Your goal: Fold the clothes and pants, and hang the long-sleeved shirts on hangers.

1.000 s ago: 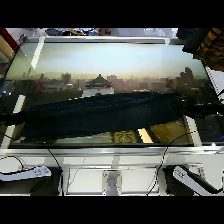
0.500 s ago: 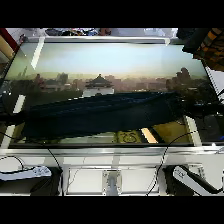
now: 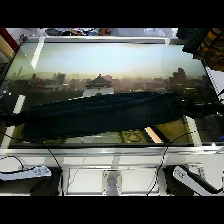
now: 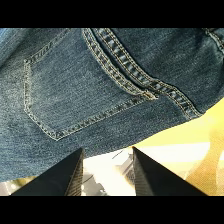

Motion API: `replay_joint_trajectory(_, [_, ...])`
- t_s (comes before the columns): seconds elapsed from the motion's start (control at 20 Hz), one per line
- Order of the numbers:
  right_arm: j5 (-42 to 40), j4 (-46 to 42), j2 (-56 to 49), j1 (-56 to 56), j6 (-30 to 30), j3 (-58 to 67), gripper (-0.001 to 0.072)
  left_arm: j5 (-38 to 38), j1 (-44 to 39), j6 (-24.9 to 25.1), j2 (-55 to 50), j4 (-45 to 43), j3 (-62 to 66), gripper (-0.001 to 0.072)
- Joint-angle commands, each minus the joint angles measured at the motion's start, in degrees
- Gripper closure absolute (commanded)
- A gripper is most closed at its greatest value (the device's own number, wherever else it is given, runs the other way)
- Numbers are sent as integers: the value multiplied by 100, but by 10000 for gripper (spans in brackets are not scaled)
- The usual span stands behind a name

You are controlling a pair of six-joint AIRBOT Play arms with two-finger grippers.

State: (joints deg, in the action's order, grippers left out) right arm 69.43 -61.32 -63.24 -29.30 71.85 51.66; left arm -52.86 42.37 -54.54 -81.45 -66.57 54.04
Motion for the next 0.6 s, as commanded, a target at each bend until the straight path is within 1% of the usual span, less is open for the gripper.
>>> replay_joint_trajectory(0.0, [0, 0, 2, 7, 2, -2, 393, 20, -22, 22, -4, 33, 7, 386])
replay_joint_trajectory(0.05, [0, 0, 2, 7, 2, -2, 393, 52, -37, 63, -4, 66, 7, 322])
replay_joint_trajectory(0.2, [0, 0, 2, 7, 2, -2, 393, 142, -61, 151, -4, 57, 9, 323])
replay_joint_trajectory(0.5, [-2, 0, 2, 7, 4, -2, 394, 302, -90, 149, -4, 66, 20, 329])
replay_joint_trajectory(0.55, [-2, -2, 2, 7, 2, -2, 394, 319, -118, 149, -4, 63, 20, 365])
